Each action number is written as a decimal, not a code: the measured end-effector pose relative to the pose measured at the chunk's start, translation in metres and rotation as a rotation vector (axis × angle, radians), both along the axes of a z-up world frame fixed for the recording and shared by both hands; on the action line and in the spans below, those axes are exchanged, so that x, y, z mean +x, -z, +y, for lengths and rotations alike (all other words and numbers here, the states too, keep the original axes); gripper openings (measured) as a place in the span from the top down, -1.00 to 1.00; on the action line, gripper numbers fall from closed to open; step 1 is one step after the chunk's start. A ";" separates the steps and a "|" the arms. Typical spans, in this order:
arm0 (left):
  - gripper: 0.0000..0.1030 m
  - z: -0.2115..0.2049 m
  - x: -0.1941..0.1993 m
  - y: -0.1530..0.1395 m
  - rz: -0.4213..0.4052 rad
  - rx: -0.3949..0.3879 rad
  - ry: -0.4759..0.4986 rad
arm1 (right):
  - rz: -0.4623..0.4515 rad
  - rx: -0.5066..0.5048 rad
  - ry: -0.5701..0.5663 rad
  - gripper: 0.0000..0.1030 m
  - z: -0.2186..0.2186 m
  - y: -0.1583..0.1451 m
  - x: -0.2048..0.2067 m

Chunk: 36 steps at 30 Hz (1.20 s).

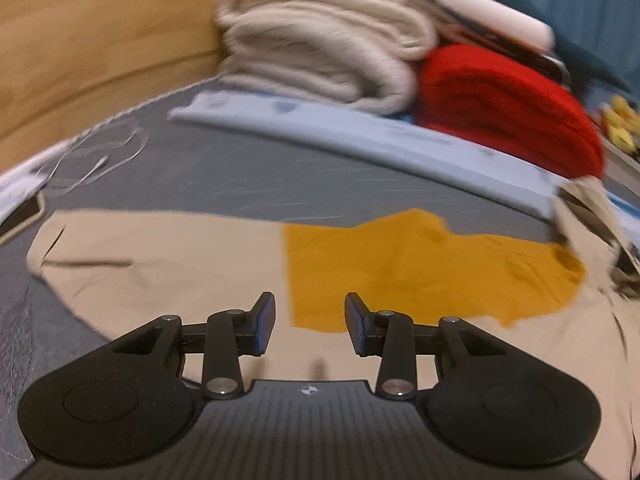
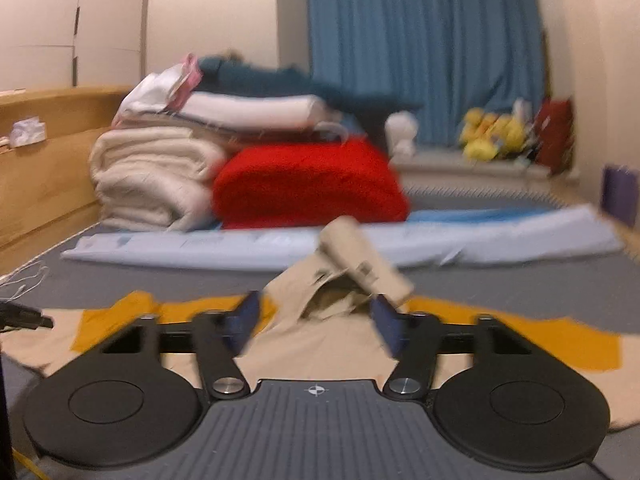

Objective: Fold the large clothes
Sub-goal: 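Reach the left tool to the jacket sleeve and close on it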

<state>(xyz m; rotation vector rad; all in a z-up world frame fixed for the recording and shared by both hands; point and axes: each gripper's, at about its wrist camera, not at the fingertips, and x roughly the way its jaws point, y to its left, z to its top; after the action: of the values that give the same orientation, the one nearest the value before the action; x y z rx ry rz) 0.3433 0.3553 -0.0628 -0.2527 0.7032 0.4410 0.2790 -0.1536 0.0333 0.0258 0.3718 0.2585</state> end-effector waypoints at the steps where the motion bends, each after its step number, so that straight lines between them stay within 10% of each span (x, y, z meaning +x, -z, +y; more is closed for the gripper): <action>1: 0.09 0.010 -0.001 0.003 0.003 -0.004 -0.012 | -0.001 0.008 -0.020 0.00 0.003 0.003 0.002; 8: -0.04 0.079 -0.013 0.020 0.046 0.028 -0.163 | -0.033 -0.105 -0.094 0.01 0.020 0.023 0.011; 12: -0.55 0.125 -0.025 0.029 0.090 0.031 -0.336 | -0.003 -0.099 -0.093 0.01 0.020 0.032 0.019; 19: -0.53 0.187 -0.054 0.047 0.057 -0.204 -0.509 | 0.081 -0.119 -0.123 0.03 0.026 0.045 0.031; 22: -0.21 0.201 -0.060 0.053 0.035 -0.242 -0.541 | 0.127 -0.108 -0.141 0.23 0.028 0.050 0.036; 27: 0.93 0.204 -0.068 0.051 -0.009 -0.246 -0.556 | 0.205 -0.091 -0.146 0.81 0.028 0.057 0.041; 32: 1.00 0.179 -0.056 0.018 -0.086 -0.147 -0.578 | 0.227 -0.073 -0.132 0.85 0.020 0.056 0.041; 36: 1.00 0.108 -0.027 -0.044 -0.211 -0.066 -0.409 | 0.221 -0.072 -0.123 0.93 0.012 0.049 0.037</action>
<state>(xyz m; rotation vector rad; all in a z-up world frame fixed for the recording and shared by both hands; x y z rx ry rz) 0.3160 0.4630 -0.0185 -0.5022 0.4577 0.7694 0.3161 -0.1421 -0.0155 -0.0398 0.6035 0.3651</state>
